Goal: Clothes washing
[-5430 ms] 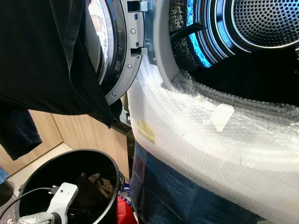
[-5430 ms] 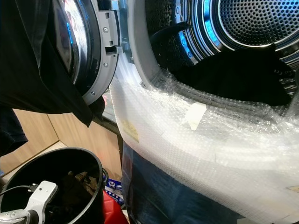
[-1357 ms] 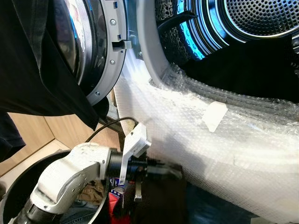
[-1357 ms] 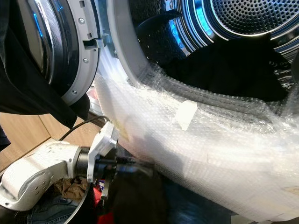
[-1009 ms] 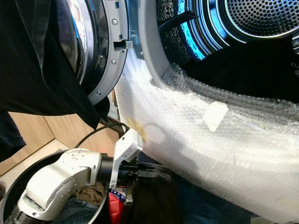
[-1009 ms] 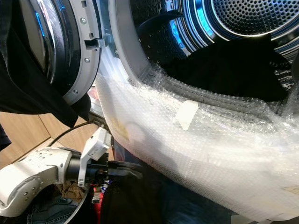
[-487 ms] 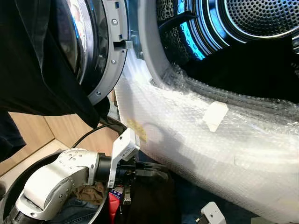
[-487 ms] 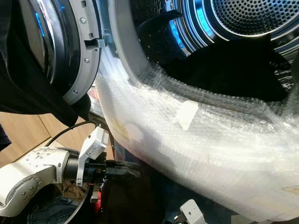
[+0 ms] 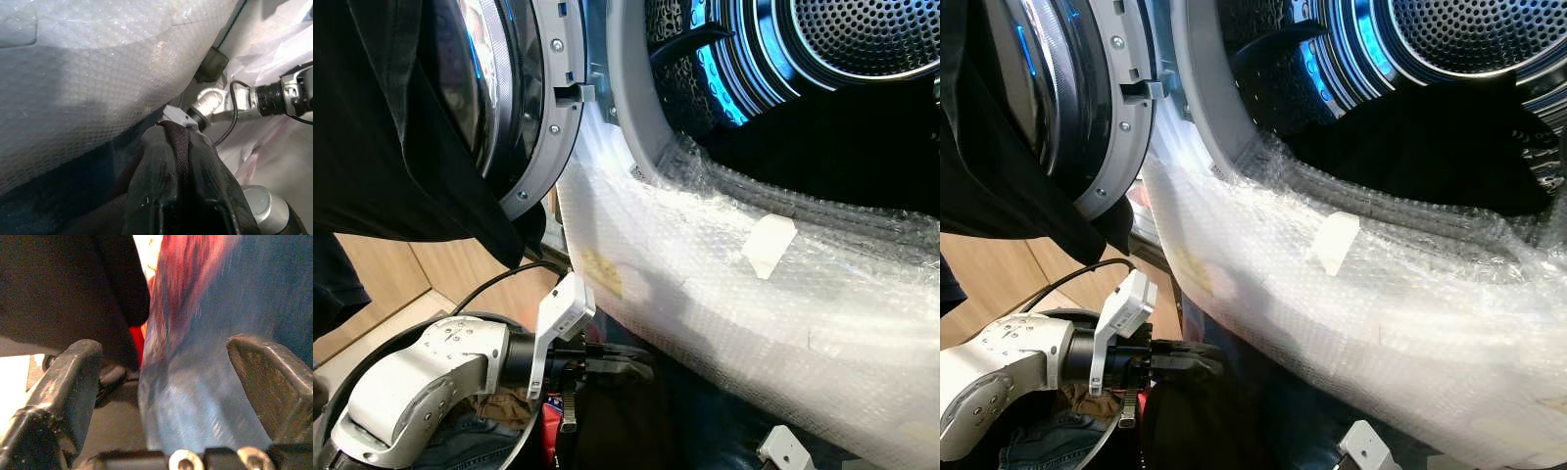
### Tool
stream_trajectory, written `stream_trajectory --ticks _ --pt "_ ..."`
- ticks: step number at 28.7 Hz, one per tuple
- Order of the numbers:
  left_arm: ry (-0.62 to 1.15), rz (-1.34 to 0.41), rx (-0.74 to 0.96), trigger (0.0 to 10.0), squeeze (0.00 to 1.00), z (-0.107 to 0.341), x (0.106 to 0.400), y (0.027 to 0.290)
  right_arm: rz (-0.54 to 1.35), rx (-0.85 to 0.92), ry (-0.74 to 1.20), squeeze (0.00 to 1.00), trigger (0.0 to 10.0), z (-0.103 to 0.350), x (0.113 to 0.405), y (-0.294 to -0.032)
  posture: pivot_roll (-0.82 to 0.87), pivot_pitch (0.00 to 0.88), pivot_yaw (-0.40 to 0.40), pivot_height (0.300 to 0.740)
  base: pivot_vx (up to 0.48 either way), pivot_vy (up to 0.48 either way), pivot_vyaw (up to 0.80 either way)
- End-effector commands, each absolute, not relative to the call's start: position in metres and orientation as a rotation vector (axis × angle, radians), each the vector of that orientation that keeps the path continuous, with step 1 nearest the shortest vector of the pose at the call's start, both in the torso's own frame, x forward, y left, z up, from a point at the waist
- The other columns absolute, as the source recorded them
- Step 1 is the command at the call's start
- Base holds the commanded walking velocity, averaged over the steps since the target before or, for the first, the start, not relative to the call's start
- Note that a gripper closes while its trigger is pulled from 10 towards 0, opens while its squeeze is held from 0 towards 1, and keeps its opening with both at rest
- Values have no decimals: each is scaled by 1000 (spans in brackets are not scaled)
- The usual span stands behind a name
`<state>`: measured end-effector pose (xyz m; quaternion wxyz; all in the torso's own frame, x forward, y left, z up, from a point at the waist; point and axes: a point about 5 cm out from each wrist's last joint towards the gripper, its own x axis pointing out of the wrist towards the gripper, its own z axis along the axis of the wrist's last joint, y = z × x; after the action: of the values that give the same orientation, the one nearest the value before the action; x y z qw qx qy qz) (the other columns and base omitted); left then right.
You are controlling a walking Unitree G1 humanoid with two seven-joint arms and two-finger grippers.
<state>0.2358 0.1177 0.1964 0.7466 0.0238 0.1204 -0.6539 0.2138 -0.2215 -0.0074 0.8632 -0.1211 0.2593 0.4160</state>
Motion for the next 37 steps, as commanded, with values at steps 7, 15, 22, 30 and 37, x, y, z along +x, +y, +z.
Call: stream_trajectory --ticks 7,15,22,30,37 --pt "259 -1431 60 0 0 199 233 120 931 -282 416 1000 10000 27 227 -229 141 0 12 740 0 0 0" --pt "275 -1427 86 0 0 195 234 118 1112 -258 292 1000 10000 71 225 -224 150 6 6 740 0 0 0" --pt "284 -1427 133 0 0 190 237 108 1260 -205 282 1000 10000 84 212 -191 145 15 7 740 0 0 0" --pt "281 -1456 140 0 0 188 235 98 1429 -96 324 1000 10000 89 177 -163 143 16 8 740 0 0 0" --pt "270 -1564 147 0 0 187 226 75 1202 -25 309 0 10000 91 202 -148 132 14 16 740 0 0 0"
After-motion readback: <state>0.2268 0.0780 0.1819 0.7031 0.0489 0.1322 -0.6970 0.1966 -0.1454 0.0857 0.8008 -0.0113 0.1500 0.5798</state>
